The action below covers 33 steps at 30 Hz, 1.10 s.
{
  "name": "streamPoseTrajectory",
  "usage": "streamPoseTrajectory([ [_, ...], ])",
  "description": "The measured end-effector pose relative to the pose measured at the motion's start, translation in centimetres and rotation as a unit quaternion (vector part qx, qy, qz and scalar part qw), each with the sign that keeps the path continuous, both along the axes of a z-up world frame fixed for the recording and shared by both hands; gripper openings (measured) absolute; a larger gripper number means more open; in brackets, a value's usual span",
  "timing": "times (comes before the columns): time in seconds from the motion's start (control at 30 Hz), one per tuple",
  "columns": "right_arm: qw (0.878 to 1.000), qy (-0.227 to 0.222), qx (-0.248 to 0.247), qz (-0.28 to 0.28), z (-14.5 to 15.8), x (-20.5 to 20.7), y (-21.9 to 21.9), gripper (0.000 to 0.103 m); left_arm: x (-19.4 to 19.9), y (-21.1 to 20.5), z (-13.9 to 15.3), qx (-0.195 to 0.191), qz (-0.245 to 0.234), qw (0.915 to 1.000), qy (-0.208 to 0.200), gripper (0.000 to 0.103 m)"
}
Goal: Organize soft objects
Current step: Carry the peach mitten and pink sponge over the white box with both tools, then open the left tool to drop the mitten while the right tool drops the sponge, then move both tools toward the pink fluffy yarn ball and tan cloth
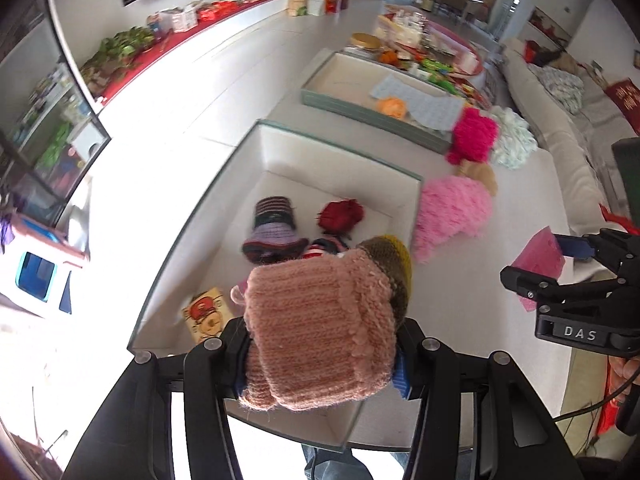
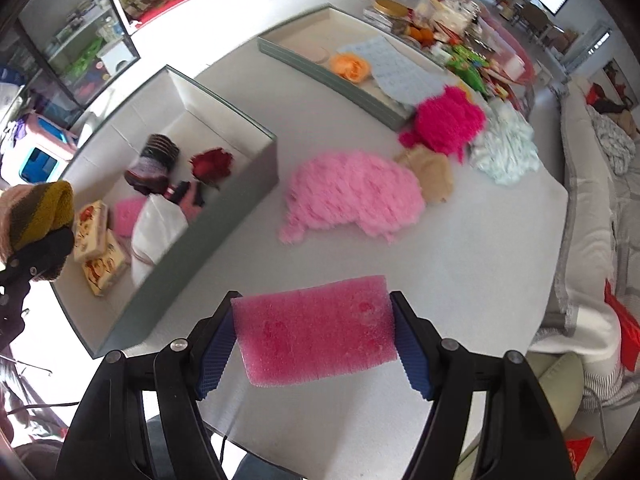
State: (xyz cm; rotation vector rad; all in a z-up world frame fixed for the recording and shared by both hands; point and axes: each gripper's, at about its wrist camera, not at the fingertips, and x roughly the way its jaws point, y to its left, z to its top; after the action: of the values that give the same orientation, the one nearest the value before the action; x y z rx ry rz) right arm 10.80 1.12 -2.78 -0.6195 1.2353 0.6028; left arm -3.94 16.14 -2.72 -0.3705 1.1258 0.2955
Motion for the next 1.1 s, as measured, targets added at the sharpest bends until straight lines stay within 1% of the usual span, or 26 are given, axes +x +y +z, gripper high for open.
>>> streamPoseTrajectory([
  [0.1,0.999,0.005,0.017,0.033,0.0,0.1,4.5,0.075,-0.7,2.2,-2.0,0.000,0.038,0.9989,0.028,0.054],
  [0.2,0.998,0.013,0.024,0.056,-0.6,0.1,8.0,0.075,-1.1,3.3,-3.9,-0.007,0.056,0.9972,0.050,0.054],
  [0.3,0.997,0.026,0.024,0.063,-1.9,0.3,10.7,0.075,-0.9,3.5,-5.4,-0.005,0.064,0.9959,0.064,0.054],
  [0.37,0.997,0.034,0.029,0.059,-2.6,0.5,11.5,0.076,-1.0,3.7,-6.2,0.001,0.073,0.9945,0.074,0.057],
  [0.4,0.997,0.042,0.033,0.056,-3.0,0.6,11.7,0.078,-1.0,3.7,-6.5,0.003,0.078,0.9937,0.080,0.060],
  [0.43,0.996,0.054,0.039,0.052,-3.3,0.9,11.8,0.080,-1.1,3.9,-6.8,0.007,0.086,0.9923,0.088,0.067],
  [0.47,0.996,0.066,0.048,0.047,-3.6,1.1,11.6,0.087,-1.0,4.1,-7.1,0.009,0.092,0.9912,0.095,0.073],
  [0.5,0.995,0.073,0.059,0.044,-3.8,1.3,11.3,0.095,-1.1,4.1,-7.1,0.008,0.096,0.9915,0.087,0.084],
  [0.53,0.994,0.071,0.070,0.040,-3.7,1.5,10.9,0.102,-1.4,4.1,-6.7,0.009,0.100,0.9925,0.070,0.097],
  [0.57,0.994,0.065,0.083,0.036,-3.5,1.8,10.4,0.103,-1.4,3.9,-6.2,0.016,0.102,0.9930,0.058,0.103],
  [0.6,0.993,0.062,0.092,0.031,-3.2,2.1,9.8,0.103,-1.5,3.7,-5.8,0.025,0.102,0.9933,0.049,0.103],
  [0.63,0.993,0.059,0.097,0.022,-3.0,2.6,9.0,0.103,-1.3,3.5,-5.4,0.024,0.099,0.9939,0.043,0.103],
  [0.7,0.993,0.050,0.107,-0.003,-2.4,4.1,6.6,0.103,-0.6,2.9,-4.4,0.014,0.093,0.9951,0.030,0.103],
  [0.77,0.993,0.026,0.106,-0.046,-1.8,6.1,3.5,0.103,0.9,1.7,-3.2,0.002,0.077,0.9969,0.015,0.103],
  [0.83,0.990,0.011,0.099,-0.104,-1.8,9.0,-0.4,0.103,3.1,-0.2,-1.9,-0.010,0.053,0.9986,-0.002,0.103],
  [0.9,0.982,0.008,0.092,-0.164,-2.2,11.9,-4.6,0.103,5.8,-2.8,-0.8,-0.019,0.022,0.9995,-0.014,0.103],
  [1.0,0.964,0.019,0.089,-0.249,-3.3,15.5,-10.6,0.103,10.8,-6.9,-0.4,-0.031,-0.017,0.9992,-0.020,0.103],
  [1.07,0.952,0.028,0.093,-0.291,-4.1,17.5,-13.7,0.103,14.4,-9.7,-1.1,-0.023,-0.041,0.9987,-0.018,0.103],
  [1.1,0.947,0.033,0.096,-0.306,-4.5,18.4,-14.7,0.103,16.2,-11.1,-1.8,-0.006,-0.053,0.9985,-0.011,0.103],
])
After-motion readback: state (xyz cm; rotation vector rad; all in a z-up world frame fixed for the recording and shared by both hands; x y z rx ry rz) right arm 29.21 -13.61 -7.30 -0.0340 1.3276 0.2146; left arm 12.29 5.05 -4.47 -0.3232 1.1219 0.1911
